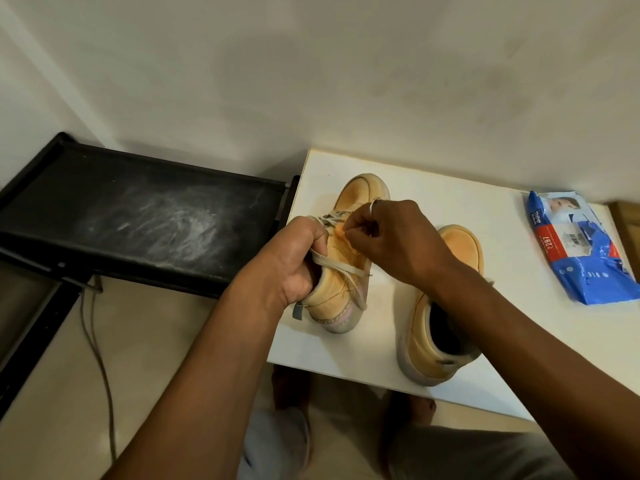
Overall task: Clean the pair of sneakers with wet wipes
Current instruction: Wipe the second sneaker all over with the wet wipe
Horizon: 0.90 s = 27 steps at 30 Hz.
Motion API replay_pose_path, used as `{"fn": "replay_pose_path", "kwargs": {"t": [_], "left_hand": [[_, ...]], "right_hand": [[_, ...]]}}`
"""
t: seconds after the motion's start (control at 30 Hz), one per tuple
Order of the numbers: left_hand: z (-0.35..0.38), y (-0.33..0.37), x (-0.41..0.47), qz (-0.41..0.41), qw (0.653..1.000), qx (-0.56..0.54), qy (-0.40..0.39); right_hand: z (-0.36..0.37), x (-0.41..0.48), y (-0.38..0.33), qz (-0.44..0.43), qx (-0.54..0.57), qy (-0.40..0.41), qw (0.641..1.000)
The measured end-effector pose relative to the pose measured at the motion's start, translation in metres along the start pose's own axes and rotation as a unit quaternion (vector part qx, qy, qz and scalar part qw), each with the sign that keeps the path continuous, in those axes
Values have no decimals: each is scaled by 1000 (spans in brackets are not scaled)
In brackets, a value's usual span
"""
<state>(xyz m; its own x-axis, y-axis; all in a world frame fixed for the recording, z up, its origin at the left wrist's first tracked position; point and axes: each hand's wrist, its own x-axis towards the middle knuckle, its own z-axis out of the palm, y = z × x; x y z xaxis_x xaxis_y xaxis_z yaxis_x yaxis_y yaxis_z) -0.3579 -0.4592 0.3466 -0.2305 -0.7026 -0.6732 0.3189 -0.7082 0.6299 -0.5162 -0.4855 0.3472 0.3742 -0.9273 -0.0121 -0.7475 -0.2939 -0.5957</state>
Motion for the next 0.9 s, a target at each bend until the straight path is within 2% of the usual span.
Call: {"fn": "replay_pose_path", "kwargs": {"t": [0.1,0.13,0.17,0.27,0.3,0.33,0.47,0.53,0.6,0.67,0.83,0.9], "left_hand": [[-3,0,-1,2,1000,-14,-9],[-3,0,-2,5,1000,-10,-13],[-2,-1,-3,10,1000,-4,-19],[1,-2,-7,25,999,10,-38],[1,-2,-7,25,999,11,-38],[0,-1,-7,23,999,11,-37],[-3,-3,-6,14,999,5,-30],[-3,-4,-6,21,999,16,-32],[-2,-4,-4,18,999,23,-19],[-1,-2,-3,12,1000,19,-8],[-2,-1,-5,6,1000,2,-27],[-1,0,-4,2,1000,-2,-19]], "right_hand": [[-5,-7,-5,-2,77,-112,991],[-6,-9,-4,1,92,-126,988],[-7,-8,-2,3,92,-110,990],[0,-2,2,6,38,16,999],[2,0,1,6,31,34,999],[3,1,-1,2,31,26,999],[-7,-2,-7,-14,59,-117,991],[-10,0,-4,-5,39,-107,994],[-8,3,-1,-1,-9,-35,999],[-4,2,-2,2,-7,-1,1000],[-8,-8,-8,-15,66,-121,990],[-8,-8,-5,-7,52,-95,994]]}}
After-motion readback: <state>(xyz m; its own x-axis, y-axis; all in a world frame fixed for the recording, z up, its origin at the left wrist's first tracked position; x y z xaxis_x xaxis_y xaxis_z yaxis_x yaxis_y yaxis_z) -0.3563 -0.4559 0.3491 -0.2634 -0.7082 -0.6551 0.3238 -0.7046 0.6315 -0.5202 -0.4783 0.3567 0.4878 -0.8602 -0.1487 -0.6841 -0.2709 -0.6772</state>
